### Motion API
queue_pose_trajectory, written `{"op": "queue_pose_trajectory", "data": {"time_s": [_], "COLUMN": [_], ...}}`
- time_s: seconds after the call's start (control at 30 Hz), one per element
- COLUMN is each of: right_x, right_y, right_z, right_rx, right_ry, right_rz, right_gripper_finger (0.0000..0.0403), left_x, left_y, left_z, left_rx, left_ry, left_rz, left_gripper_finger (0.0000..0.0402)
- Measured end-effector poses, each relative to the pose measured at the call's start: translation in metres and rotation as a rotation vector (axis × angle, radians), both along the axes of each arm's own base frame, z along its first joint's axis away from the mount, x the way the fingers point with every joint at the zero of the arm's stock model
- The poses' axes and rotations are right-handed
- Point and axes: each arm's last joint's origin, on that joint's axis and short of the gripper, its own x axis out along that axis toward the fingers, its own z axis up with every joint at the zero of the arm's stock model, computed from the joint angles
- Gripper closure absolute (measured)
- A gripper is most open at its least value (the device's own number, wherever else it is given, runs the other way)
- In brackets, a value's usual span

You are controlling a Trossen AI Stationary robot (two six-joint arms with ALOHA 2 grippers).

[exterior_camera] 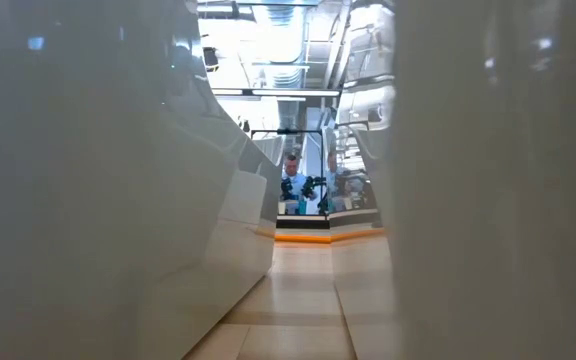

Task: Sort pens & pencils
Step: Put the middle pencil into the right gray bin

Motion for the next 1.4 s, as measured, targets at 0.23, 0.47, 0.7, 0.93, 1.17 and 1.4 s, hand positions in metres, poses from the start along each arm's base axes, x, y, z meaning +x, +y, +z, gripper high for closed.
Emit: {"op": "queue_pose_trajectory", "data": {"time_s": [0.23, 0.47, 0.7, 0.93, 1.17, 1.4], "right_x": [0.001, 0.001, 0.000, 0.002, 0.007, 0.006], "right_y": [0.000, 0.000, 0.002, 0.002, 0.002, 0.003], "right_z": [0.000, 0.000, -0.004, -0.010, -0.017, -0.017], "right_rx": [0.004, 0.004, 0.010, 0.036, 0.075, 0.076], "right_ry": [-0.011, -0.011, -0.009, 0.028, 0.081, 0.072], "right_rz": [0.017, 0.019, 0.021, 0.023, 0.056, 0.060], "right_gripper_finger": [0.0159, 0.0159, 0.0159, 0.0159, 0.0159, 0.0184], "left_x": [0.000, 0.000, 0.000, 0.000, 0.000, 0.000], "left_y": [0.000, 0.000, 0.000, 0.000, 0.000, 0.000], "left_z": [0.000, 0.000, 0.000, 0.000, 0.000, 0.000], "left_rx": [-0.001, -0.001, -0.001, 0.000, 0.000, 0.000], "left_ry": [0.000, -0.001, 0.000, 0.000, 0.000, 0.001], "left_rz": [0.000, 0.000, 0.000, 0.005, 0.005, 0.004], "left_gripper_finger": [0.0269, 0.0269, 0.0269, 0.0269, 0.0269, 0.0269]}}
